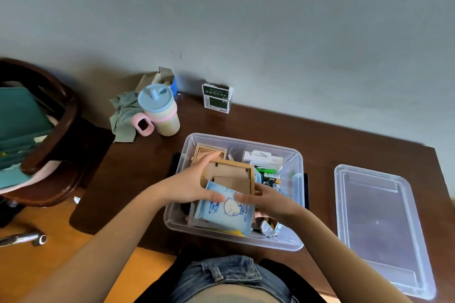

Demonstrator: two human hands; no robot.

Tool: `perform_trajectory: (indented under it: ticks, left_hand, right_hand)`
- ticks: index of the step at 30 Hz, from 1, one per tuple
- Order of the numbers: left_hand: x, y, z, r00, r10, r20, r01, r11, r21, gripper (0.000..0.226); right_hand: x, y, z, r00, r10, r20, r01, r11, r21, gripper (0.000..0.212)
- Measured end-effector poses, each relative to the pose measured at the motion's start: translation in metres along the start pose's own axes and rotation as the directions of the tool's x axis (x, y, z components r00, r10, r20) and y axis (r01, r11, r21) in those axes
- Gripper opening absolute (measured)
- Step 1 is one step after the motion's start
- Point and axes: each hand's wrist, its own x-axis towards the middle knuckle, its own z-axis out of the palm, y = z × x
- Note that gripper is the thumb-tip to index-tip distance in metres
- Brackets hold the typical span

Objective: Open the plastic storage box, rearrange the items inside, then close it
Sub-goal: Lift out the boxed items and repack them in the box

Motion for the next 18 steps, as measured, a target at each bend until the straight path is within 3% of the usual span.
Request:
perform_trajectory:
  ticks: [2,4,6,9,12,15,18]
  left_hand:
    - [0.01,0.01,0.005,0.999,0.009,-0.039,-0.013,0.996,-0.083,0.101]
    - [0.022,0.019,0.012,0.994,0.012,-0.109,-0.025,0.993,-0.116,0.095]
    - [0.034,0.022,0.017,0.985,-0.02,-0.171,-0.005,0.99,-0.144,0.084]
    - [0.038,0.02,0.013,0.958,-0.105,-0.265,0.072,0.989,-0.133,0.056]
    - [0.03,0.011,0.0,0.948,-0.085,-0.306,0.152,0.968,0.202,0.034]
    - [0.02,0.003,-0.004,0.9,0.023,-0.436,0.215,0.846,0.489,0.025]
    - [0.019,-0.004,0.003,0.837,0.171,-0.52,0.253,0.721,0.645,0.025]
  right_hand:
    - [-0.006,-0.005,-0.006,0.998,-0.055,-0.002,0.054,0.977,0.208,0.051]
    - [-0.013,-0.013,-0.018,0.991,-0.113,-0.07,0.128,0.95,0.286,0.046]
    - [-0.018,-0.021,-0.033,0.977,-0.134,-0.165,0.172,0.954,0.244,0.04]
    - [-0.023,-0.023,-0.06,0.951,-0.142,-0.276,0.144,0.989,-0.012,0.016]
    - [-0.024,-0.016,-0.076,0.958,-0.083,-0.276,0.022,0.976,-0.218,0.015]
    - [-0.022,-0.014,-0.074,0.956,-0.047,-0.29,-0.066,0.927,-0.369,0.022]
    - [-0.014,-0.017,-0.06,0.904,-0.107,-0.415,-0.185,0.775,-0.604,0.04]
